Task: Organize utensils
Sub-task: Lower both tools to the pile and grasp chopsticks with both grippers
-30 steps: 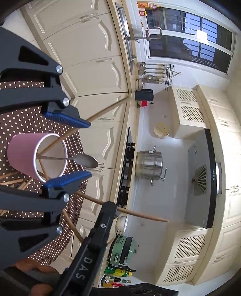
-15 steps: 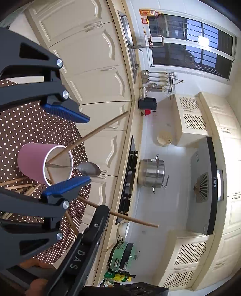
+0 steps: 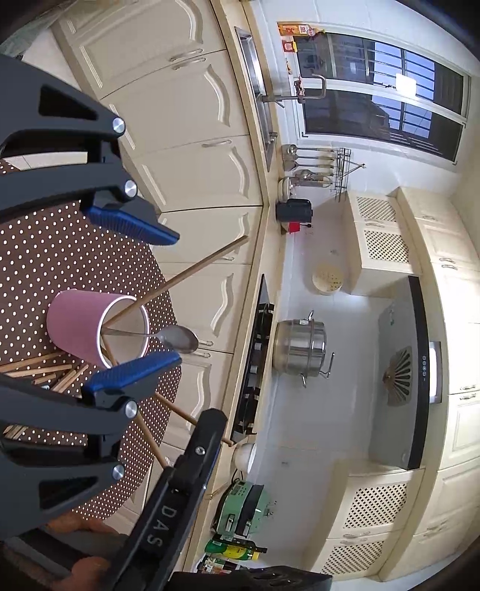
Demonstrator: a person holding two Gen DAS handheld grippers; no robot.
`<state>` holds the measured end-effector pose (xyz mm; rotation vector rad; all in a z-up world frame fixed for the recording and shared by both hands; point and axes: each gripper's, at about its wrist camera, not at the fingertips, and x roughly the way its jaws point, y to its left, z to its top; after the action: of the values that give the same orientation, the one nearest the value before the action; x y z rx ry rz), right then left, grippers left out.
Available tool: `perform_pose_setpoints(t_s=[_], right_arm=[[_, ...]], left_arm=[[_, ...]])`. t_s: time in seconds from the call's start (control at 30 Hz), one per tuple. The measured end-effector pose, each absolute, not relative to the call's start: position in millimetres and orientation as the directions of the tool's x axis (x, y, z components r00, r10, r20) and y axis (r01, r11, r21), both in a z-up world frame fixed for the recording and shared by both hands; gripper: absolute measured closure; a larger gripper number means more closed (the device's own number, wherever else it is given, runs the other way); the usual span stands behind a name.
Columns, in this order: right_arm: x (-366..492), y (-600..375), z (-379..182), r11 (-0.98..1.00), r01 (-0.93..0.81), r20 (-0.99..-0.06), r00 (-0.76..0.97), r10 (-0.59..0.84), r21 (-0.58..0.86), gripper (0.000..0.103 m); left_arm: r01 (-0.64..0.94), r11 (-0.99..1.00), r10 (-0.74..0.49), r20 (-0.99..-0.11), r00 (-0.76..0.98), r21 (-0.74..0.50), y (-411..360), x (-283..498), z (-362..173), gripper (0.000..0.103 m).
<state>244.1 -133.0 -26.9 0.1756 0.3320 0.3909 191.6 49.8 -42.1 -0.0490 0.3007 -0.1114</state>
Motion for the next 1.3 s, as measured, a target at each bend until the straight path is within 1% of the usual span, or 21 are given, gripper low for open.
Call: perform_pose_setpoints(t_s=[0.23,0.37,0.5,0.53,0.57,0.63,0.7,0.77,0.8,0.87,0.9,0.97,1.0,1.07,1.13,1.3], right_arm=[[224,-146,-16,0.924,-0.318,-0.259,0.893,0.367,0.211,0.059],[212,-163,-18,0.936,-0.286,-0.266,0.904,0.334,0.203,0.059],[202,-183,-27,0.945,-0.249,-0.289,0.908,0.304,0.213,0.058],[200,-189,-31,0.947,-0.24,-0.301,0.906,0.297,0.212,0.058],[197,-192,-34,0.949,-0.234,-0.31,0.905,0.292,0.21,0.058],[193,-201,-43,0.954,-0.218,-0.335,0.901,0.277,0.204,0.058],[188,-208,-52,0.957,-0.204,-0.358,0.894,0.268,0.207,0.057],[186,-214,-63,0.958,-0.191,-0.389,0.883,0.263,0.213,0.057],[186,-217,-69,0.959,-0.185,-0.404,0.877,0.259,0.214,0.057],[187,-221,-80,0.96,-0.179,-0.442,0.858,0.26,0.217,0.057],[189,-223,-86,0.96,-0.174,-0.463,0.848,0.259,0.219,0.057],[191,-224,-97,0.959,-0.169,-0.504,0.822,0.264,0.227,0.057],[194,-224,-104,0.958,-0.17,-0.532,0.802,0.27,0.23,0.057],[197,-224,-114,0.959,-0.171,-0.566,0.778,0.273,0.228,0.058],[201,-222,-125,0.954,-0.18,-0.604,0.742,0.29,0.238,0.057],[208,-219,-145,0.948,-0.195,-0.662,0.679,0.316,0.252,0.057]], left_arm=[[0.128,0.99,-0.142,-0.3,0.943,-0.067,46,177,-34,0.043],[0.176,0.981,-0.194,-0.34,0.92,-0.083,41,170,-35,0.043],[0.246,0.962,-0.273,-0.44,0.855,-0.12,31,170,-49,0.043],[0.264,0.956,-0.292,-0.472,0.832,-0.127,29,171,-54,0.043],[0.29,0.947,-0.317,-0.528,0.788,-0.135,25,174,-63,0.043],[0.301,0.943,-0.325,-0.593,0.737,-0.143,21,179,-76,0.043],[0.294,0.943,-0.32,-0.682,0.657,-0.159,17,188,-96,0.043],[0.281,0.943,-0.317,-0.736,0.598,-0.178,14,193,-115,0.044],[0.278,0.943,-0.316,-0.749,0.582,-0.182,13,195,-121,0.045],[0.285,0.935,-0.338,-0.781,0.525,-0.213,10,198,-137,0.061],[0.287,0.929,-0.352,-0.792,0.498,-0.233,8,201,-143,0.064],[0.272,0.924,-0.369,-0.815,0.447,-0.269,5,206,-157,0.075],[0.266,0.921,-0.377,-0.822,0.427,-0.284,4,209,-162,0.077],[0.255,0.919,-0.384,-0.833,0.398,-0.301,0,214,-173,0.085],[0.238,0.924,-0.372,-0.847,0.38,-0.299,-2,218,-181,0.09],[0.224,0.926,-0.368,-0.86,0.355,-0.304,-8,227,-194,0.094]])
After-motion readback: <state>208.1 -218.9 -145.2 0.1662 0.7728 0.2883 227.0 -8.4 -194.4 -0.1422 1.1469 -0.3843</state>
